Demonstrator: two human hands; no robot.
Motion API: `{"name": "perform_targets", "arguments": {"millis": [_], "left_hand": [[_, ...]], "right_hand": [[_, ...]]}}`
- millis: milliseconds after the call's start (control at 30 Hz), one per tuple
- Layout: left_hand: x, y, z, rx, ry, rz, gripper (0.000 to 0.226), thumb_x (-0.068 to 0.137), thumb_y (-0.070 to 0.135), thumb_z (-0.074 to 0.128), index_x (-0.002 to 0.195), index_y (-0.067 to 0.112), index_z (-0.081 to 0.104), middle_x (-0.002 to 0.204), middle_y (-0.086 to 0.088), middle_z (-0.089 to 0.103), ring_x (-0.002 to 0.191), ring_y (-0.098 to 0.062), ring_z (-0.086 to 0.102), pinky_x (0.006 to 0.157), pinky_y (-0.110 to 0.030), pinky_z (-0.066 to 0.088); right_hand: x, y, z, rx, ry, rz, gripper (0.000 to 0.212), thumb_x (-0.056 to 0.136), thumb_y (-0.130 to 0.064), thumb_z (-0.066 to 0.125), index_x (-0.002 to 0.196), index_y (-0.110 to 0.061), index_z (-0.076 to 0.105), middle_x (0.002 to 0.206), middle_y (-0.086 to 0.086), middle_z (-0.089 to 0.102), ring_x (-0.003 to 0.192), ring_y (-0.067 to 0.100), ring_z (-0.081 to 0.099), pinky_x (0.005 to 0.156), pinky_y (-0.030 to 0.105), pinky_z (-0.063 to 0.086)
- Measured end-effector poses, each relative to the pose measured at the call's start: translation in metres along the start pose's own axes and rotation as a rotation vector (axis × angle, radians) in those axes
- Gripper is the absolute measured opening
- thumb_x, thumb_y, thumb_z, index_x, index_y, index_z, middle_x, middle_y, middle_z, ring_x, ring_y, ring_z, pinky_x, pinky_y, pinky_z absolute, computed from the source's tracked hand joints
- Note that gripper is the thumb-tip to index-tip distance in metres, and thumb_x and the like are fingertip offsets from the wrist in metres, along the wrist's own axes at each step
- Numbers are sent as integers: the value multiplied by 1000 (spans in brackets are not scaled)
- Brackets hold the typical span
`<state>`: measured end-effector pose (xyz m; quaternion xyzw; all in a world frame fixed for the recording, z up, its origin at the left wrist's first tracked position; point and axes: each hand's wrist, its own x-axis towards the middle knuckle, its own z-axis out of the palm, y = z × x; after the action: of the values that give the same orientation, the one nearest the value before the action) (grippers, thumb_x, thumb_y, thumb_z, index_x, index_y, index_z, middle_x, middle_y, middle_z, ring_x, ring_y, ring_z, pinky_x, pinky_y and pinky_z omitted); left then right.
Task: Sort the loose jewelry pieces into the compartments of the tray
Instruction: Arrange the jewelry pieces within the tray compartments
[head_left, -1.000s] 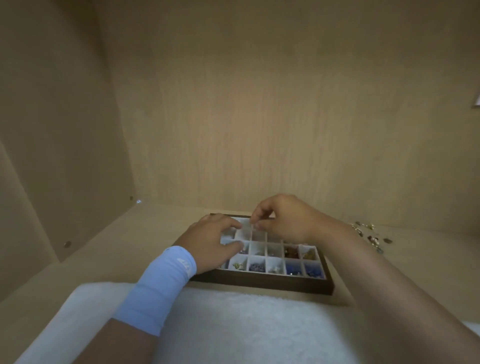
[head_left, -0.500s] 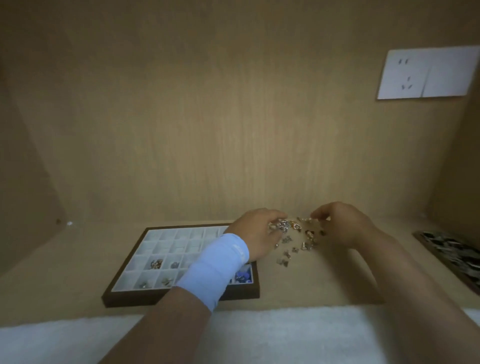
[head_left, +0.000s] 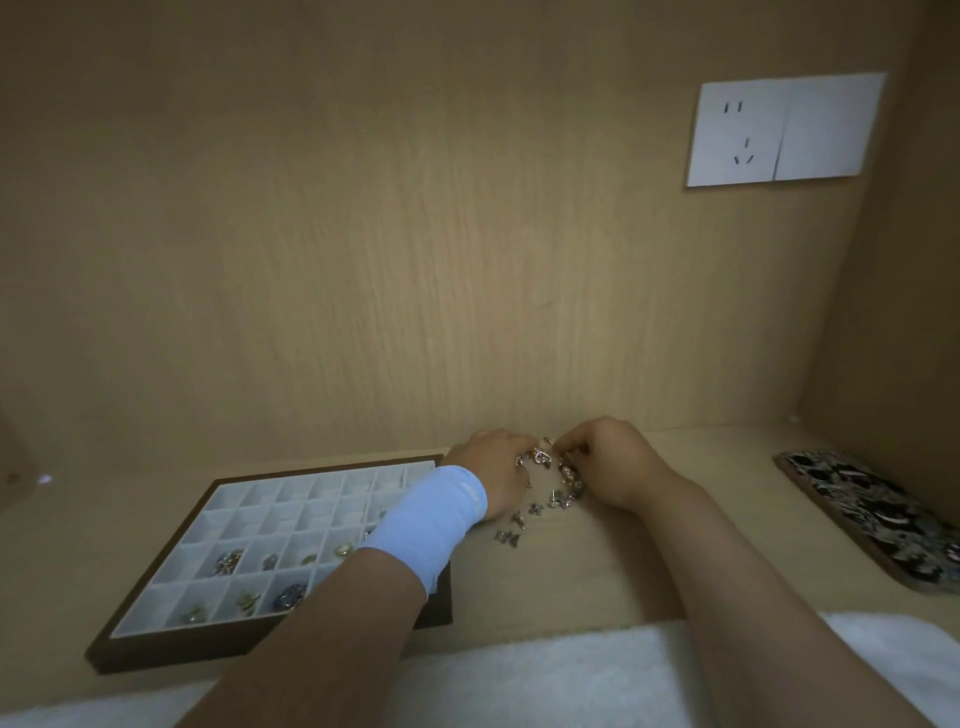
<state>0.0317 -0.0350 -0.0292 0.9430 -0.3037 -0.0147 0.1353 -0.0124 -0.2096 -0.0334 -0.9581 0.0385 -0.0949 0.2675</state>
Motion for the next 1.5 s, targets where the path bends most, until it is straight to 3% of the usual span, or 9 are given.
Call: {"name": "perform_targets", "arguments": {"millis": [233, 367, 500, 733, 933, 1067, 1200, 1367, 1500], "left_hand": [[5, 1, 2, -44, 128, 15, 41, 97, 26, 46, 137, 30, 53, 140, 4, 54, 131, -22, 43, 110, -37, 34], [9, 9, 5, -90, 154, 43, 40, 95, 23, 50, 132, 34, 58, 133, 6, 59, 127, -21, 47, 108, -36, 37], [9, 12, 3, -373, 191, -16, 38, 91, 17, 54, 123, 35, 64, 118, 9, 69, 112, -15, 61, 101, -33, 46], [-3, 1, -7, -791, 299, -48, 23, 80, 17, 76, 93, 35, 70, 84, 14, 74, 85, -3, 70, 83, -17, 52], [-19, -9, -15, -894, 319, -82, 20, 78, 15, 79, 86, 32, 71, 80, 2, 76, 81, -12, 73, 81, -25, 56], [-33, -19, -27, -853, 321, -98, 18, 79, 21, 79, 90, 32, 71, 75, 12, 75, 77, 2, 70, 72, -9, 49], [-56, -30, -45, -828, 265, -122, 21, 81, 28, 78, 100, 31, 71, 90, 6, 75, 91, -8, 69, 87, -25, 52], [-92, -53, -70, -883, 107, -211, 23, 86, 33, 71, 108, 23, 73, 84, 2, 72, 75, -8, 64, 72, -24, 55], [-122, -71, -85, -945, 152, -234, 15, 86, 27, 74, 100, 21, 75, 82, 4, 74, 69, -5, 63, 67, -19, 55]], "right_hand": [[4, 9, 1, 81, 57, 38, 18, 90, -9, 67, 100, -15, 80, 102, 3, 77, 94, 15, 69, 80, 19, 46], [5, 11, 2, 192, 107, 48, 14, 86, -3, 71, 90, -13, 79, 86, 0, 75, 80, 11, 68, 62, 3, 40], [2, 2, -3, 516, 162, 40, 18, 86, 4, 71, 87, -13, 74, 84, 3, 73, 74, 7, 65, 71, 14, 50], [-3, -15, -4, 968, 8, 42, 11, 88, 4, 70, 90, -7, 73, 58, 0, 67, 41, 1, 54, 41, 12, 40], [-6, -27, 0, 939, -81, -3, 10, 89, -7, 72, 96, -13, 76, 67, 0, 70, 54, 6, 59, 48, 17, 43], [-11, -42, -1, 883, -122, -48, 17, 89, -8, 72, 106, -7, 75, 65, 4, 71, 53, 6, 63, 48, 16, 42], [-18, -66, -2, 893, -117, -106, 15, 87, -3, 74, 101, -3, 76, 61, 1, 72, 48, 7, 61, 45, 15, 44], [-27, -104, 7, 771, -78, -276, 11, 86, -8, 76, 86, -18, 79, 71, -1, 75, 49, 10, 62, 46, 16, 46], [-34, -132, 18, 603, 31, -391, 11, 84, -17, 79, 86, -28, 79, 80, -9, 75, 55, -2, 62, 54, 13, 45]]}}
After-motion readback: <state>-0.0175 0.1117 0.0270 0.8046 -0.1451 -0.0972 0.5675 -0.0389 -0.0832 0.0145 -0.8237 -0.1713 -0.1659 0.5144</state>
